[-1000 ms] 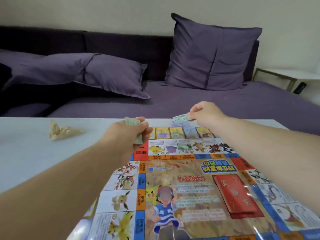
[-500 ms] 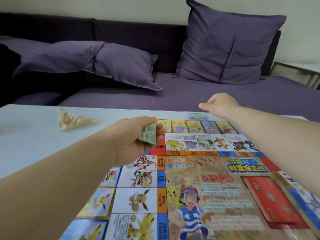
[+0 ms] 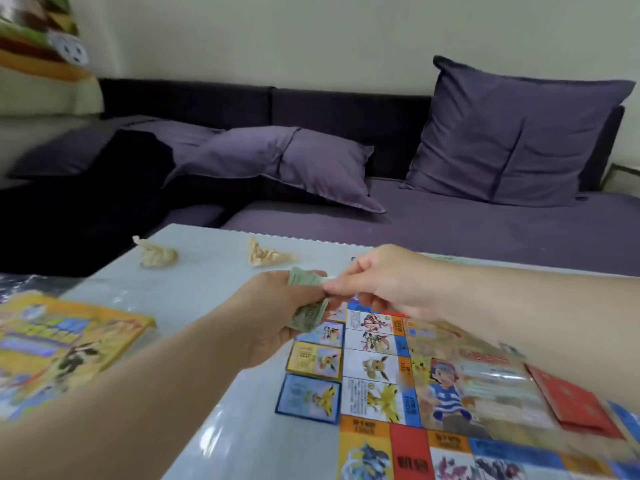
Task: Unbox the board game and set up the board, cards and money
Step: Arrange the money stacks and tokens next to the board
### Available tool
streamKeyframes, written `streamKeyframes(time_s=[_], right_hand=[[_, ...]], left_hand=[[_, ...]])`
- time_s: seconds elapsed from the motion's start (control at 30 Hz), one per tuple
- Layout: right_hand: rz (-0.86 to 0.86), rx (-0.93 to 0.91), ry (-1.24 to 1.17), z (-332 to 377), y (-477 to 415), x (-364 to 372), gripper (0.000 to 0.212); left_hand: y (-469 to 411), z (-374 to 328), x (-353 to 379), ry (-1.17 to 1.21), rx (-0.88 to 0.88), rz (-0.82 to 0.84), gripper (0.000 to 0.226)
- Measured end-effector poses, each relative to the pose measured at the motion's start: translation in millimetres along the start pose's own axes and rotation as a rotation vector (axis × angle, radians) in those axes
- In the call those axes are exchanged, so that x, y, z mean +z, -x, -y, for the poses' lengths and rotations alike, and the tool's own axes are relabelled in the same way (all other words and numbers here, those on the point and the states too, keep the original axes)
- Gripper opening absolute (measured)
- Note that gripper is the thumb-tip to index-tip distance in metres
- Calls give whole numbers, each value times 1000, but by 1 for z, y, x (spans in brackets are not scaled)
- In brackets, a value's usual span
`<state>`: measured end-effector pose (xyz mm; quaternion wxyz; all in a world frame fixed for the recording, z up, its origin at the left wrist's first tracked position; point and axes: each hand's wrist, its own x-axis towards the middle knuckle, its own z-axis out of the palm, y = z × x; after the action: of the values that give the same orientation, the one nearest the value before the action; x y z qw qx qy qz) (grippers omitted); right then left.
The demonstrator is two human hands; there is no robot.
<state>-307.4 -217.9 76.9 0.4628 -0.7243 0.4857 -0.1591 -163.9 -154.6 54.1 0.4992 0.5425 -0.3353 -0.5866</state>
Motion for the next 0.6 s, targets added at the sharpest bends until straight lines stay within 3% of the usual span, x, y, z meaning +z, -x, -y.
streamKeyframes(time_s=[0.17,0.27,0.37,0.5,0.6], right_hand=[[76,-1,-38,36,7,41,10],[12,-14,-5,49,-5,54,9],[-47,-10,142,50,-22,60,6],[-60,18,423,34,-48,72,22],[-90,36,524,24,-62,81,11]], left_hand=[[36,-7,-37,-122,48,-144,16],[48,-12,-58,-74,91,-238,9],[58,-15,-78,7,116,-276,8],[62,-19,-91,43,121,-262,8],[64,-18,-93,39,110,-251,8]])
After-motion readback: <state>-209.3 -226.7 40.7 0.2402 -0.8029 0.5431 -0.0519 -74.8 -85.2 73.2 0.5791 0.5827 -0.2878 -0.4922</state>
